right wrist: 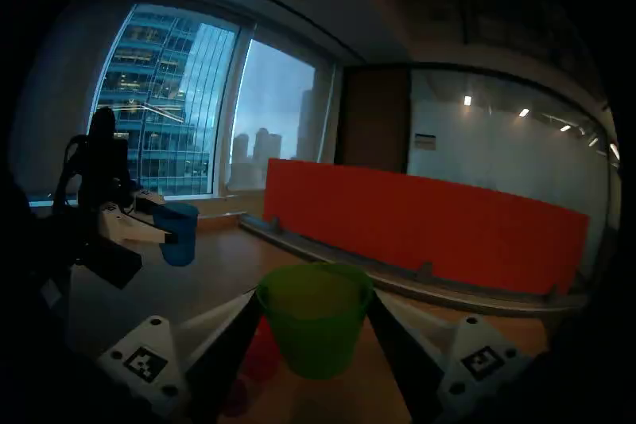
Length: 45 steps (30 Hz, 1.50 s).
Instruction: Pour water
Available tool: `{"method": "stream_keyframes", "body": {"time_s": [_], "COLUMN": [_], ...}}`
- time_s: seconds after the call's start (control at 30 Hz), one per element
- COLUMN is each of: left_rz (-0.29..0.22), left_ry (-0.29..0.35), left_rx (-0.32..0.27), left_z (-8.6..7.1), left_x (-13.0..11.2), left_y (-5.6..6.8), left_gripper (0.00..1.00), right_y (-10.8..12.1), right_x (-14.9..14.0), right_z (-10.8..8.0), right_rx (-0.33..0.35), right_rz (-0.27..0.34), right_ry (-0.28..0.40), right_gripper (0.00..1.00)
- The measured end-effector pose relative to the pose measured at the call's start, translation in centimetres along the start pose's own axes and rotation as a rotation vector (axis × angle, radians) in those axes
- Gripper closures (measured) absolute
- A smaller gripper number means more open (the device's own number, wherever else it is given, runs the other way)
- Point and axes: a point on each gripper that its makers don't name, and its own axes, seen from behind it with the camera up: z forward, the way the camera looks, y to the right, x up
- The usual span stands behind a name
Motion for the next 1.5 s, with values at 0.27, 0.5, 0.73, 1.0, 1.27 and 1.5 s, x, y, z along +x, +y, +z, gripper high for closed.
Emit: {"method": "stream_keyframes", "body": {"time_s": [0.27, 0.5, 0.73, 1.0, 1.27, 1.5], "left_rz": [0.007, 0.023, 0.065, 0.127, 0.183, 0.249], "left_ry": [0.003, 0.009, 0.024, 0.040, 0.051, 0.052], "left_rx": [-0.005, -0.007, -0.009, 0.003, 0.020, 0.023], "left_z": [0.0, 0.0, -0.2, -0.7, -1.1, -1.1], "left_x": [0.2, 0.4, 1.4, 2.7, 3.7, 4.7], "left_y": [0.2, 0.3, 0.5, 0.5, 0.4, 1.0], "left_gripper": [0.15, 0.15, 0.16, 0.15, 0.16, 0.16], "right_y": [0.2, 0.2, -0.8, -2.0, -3.4, -5.1], "right_x": [-0.1, -0.3, -0.5, -1.0, -1.1, -0.9], "right_z": [-0.1, -0.1, -0.1, 0.0, 0.0, 0.1], "right_rx": [-0.003, -0.002, 0.029, 0.062, 0.099, 0.138], "right_rz": [-0.006, 0.003, 0.017, 0.031, 0.048, 0.062], "right_ry": [-0.003, -0.008, -0.008, -0.011, -0.006, 0.003], "right_gripper": [0.08, 0.08, 0.08, 0.08, 0.08, 0.08]}}
